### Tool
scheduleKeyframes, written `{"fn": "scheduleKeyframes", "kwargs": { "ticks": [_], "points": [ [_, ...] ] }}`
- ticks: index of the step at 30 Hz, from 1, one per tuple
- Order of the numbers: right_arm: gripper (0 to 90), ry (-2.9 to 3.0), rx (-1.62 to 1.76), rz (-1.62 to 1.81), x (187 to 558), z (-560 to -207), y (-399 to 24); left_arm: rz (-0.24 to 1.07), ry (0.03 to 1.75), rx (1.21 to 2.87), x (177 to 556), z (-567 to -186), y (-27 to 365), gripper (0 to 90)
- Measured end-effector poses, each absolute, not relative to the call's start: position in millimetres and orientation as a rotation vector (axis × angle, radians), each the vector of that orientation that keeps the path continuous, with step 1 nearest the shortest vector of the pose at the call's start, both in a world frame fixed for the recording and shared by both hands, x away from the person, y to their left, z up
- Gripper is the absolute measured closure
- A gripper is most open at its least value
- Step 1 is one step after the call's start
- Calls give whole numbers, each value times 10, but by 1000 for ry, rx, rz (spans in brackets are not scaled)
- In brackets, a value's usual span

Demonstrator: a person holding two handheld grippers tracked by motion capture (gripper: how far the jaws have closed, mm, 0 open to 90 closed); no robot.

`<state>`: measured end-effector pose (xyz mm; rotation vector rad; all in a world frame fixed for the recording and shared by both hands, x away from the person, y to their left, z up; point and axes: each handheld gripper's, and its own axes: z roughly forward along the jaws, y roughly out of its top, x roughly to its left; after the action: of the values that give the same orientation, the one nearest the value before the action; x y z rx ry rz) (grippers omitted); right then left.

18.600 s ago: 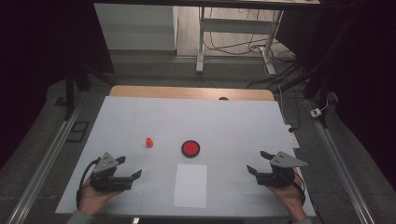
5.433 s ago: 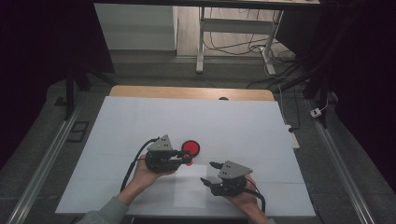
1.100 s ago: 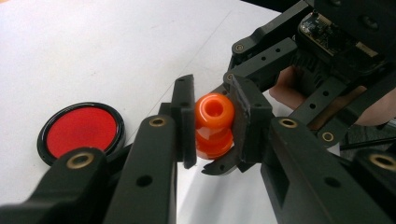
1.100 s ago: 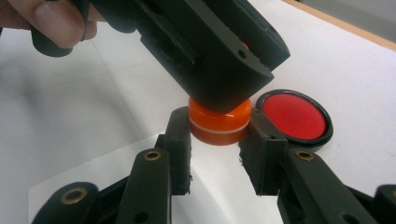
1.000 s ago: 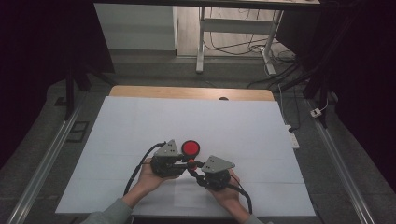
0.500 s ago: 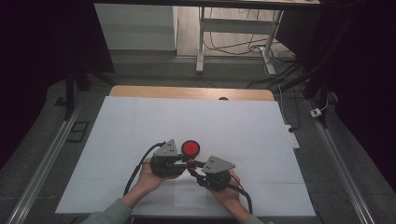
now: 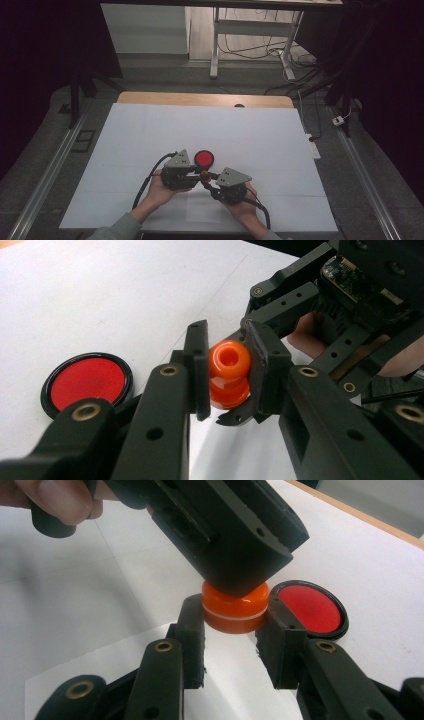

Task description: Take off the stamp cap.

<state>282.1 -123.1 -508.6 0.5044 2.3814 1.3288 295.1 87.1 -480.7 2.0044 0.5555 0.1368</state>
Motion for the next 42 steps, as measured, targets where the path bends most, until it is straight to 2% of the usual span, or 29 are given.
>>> {"fn": "scheduleKeyframes", "kwargs": {
  "ticks": [37,39,42],
  "points": [
    [649,2378,465,1317,2812,-5094,-1243,116,557,2010,2955,-4802,882,722],
    [650,2415,489,1233,2845,-5168,-1255,167,588,1940,2948,-4738,970,722],
    [650,2374,574,1371,2862,-5141,-1334,167,630,1865,2989,-4639,1185,722]
  ]
}}
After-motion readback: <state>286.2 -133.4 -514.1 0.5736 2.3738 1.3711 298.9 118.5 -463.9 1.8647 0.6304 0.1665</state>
